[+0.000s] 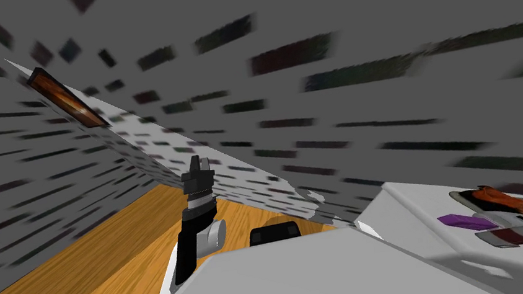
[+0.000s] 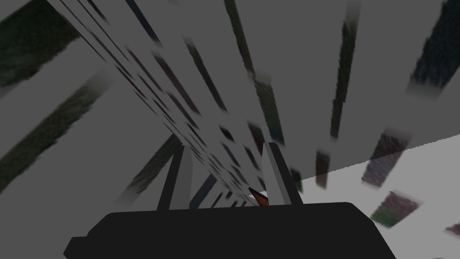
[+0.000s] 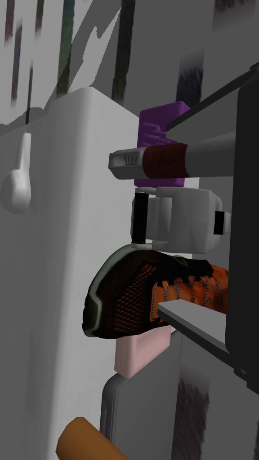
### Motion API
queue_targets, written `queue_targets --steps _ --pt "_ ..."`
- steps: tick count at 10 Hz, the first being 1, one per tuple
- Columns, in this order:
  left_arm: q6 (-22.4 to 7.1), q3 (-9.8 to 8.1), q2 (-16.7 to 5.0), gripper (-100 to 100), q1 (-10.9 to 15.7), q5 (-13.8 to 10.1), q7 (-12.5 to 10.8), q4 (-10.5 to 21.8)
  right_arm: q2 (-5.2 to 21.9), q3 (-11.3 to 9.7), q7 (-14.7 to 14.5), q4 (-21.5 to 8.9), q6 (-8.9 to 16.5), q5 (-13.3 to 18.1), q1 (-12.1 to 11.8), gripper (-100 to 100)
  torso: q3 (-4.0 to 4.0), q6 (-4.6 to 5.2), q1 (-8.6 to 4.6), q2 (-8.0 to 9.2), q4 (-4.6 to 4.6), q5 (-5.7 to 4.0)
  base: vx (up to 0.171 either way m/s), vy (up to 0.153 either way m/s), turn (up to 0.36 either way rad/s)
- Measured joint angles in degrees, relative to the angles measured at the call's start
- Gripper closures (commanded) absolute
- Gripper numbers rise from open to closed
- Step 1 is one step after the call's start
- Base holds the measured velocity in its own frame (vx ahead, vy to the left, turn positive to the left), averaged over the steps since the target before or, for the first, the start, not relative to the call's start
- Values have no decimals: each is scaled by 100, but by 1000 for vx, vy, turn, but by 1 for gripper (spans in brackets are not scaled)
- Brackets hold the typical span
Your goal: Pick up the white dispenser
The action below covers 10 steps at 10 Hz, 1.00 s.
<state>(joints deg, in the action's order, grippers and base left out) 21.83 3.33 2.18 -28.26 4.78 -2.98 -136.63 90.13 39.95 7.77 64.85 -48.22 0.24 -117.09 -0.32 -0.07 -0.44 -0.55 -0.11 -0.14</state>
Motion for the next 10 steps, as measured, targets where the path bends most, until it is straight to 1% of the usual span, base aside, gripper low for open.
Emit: queue_targets --steps 1,2,3,4,5,6,7,8,10 --pt "0 0 0 0 0 0 0 0 102 38 -22 -41 -28 -7 -4 -100 -2 -9 0 -6 1 -3 72 -67 5" --pt "0 0 1 0 0 0 0 0 133 122 -14 -8 -6 10 -55 -100 -3 -18 -1 -7 2 -6 22 -22 9" --pt "0 1 1 0 0 0 0 0 136 134 -8 -3 1 12 -59 0 4 -16 10 6 5 -3 5 -5 2" --pt "0 1 1 0 1 0 0 0 137 133 -9 -4 0 12 -59 -100 9 -16 18 14 7 -1 -12 -10 -71" --pt "0 1 1 0 1 0 0 0 151 153 -6 108 102 24 -38 -100 14 -14 18 23 9 -1 -24 -6 -82" --pt "0 1 1 0 1 0 0 0 244 34 -25 55 157 -29 90 -100 18 -14 19 29 11 -1 -24 -2 -46" --pt "0 1 1 0 1 0 0 0 301 1 -24 127 264 -44 143 -100 19 -15 20 30 11 -1 -10 -1 -4" --pt "0 1 1 0 1 0 0 0 306 1 -21 142 296 -44 146 100 18 -15 22 28 11 1 0 0 0" --pt "0 1 1 0 1 0 0 0 311 0 -18 158 271 -46 148 100 16 -12 1 25 9 -1 0 5 2"
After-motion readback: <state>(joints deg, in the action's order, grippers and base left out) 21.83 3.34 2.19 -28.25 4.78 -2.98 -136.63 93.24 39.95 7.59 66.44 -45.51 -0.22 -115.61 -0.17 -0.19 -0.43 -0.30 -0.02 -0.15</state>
